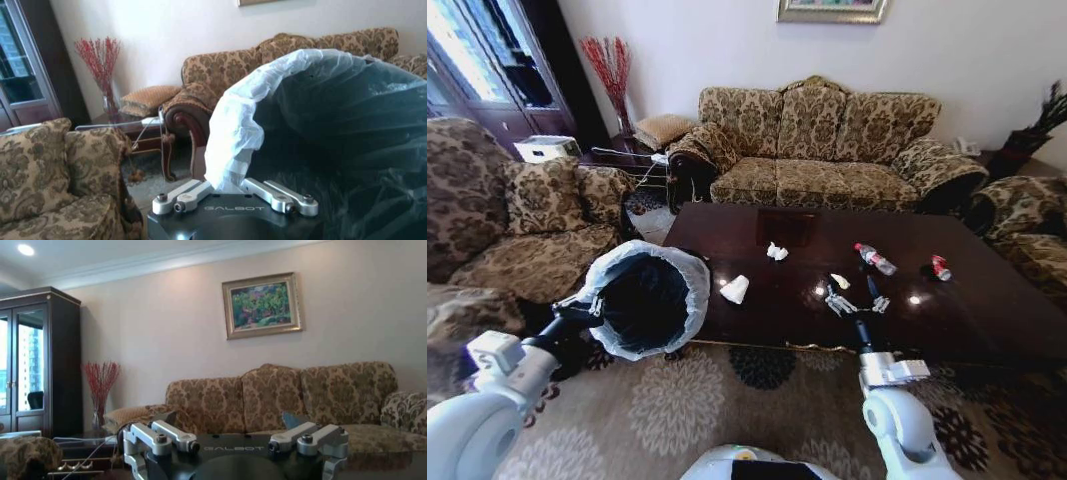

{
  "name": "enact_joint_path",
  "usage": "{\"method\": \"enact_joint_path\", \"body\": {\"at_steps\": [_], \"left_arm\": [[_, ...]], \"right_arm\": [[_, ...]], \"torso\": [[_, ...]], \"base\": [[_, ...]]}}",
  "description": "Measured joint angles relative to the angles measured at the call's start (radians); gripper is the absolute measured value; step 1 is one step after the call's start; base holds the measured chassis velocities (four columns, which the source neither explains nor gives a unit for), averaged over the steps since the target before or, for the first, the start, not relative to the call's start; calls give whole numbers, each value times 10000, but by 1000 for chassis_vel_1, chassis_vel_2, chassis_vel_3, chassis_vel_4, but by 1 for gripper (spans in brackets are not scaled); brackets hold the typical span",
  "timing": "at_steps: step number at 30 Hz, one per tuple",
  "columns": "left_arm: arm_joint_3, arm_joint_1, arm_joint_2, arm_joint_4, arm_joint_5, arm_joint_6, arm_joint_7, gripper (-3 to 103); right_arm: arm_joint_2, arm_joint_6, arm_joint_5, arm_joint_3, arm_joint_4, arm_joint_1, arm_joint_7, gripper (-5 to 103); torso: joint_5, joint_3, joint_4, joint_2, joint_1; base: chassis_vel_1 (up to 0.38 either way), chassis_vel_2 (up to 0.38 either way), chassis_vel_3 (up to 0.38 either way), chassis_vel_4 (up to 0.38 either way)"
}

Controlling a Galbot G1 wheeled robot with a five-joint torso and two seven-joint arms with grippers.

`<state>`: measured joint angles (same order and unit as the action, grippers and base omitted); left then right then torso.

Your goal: Move to the front of the table and place the trash on the table into the trash bin.

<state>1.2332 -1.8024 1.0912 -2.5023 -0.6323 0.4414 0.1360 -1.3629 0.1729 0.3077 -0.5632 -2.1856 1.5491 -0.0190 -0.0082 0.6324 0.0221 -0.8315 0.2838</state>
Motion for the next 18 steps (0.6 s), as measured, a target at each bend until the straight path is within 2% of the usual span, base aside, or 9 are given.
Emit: {"method": "enact_joint_path", "body": {"at_steps": [6,12,16,18], "left_arm": [[5,46,35,6,-5,0,1,0],[-8,74,30,14,-5,-2,8,0],[36,62,-5,19,-13,-3,7,0],[48,54,-29,23,-15,-2,2,0]], "right_arm": [[-19,128,-4,-25,-6,278,-142,100],[-39,155,-8,61,132,322,-209,100],[-87,-240,25,350,386,138,-112,100],[-134,-760,43,721,600,-152,200,100]], "torso": [[4,-13,8,-8,-31],[4,-9,9,-8,-23],[-1,-6,2,-7,-15],[-4,-6,5,-6,-12]], "base": [[74,21,-68,-24],[196,93,-174,-92],[146,137,-122,-181],[62,100,-41,-147]]}}
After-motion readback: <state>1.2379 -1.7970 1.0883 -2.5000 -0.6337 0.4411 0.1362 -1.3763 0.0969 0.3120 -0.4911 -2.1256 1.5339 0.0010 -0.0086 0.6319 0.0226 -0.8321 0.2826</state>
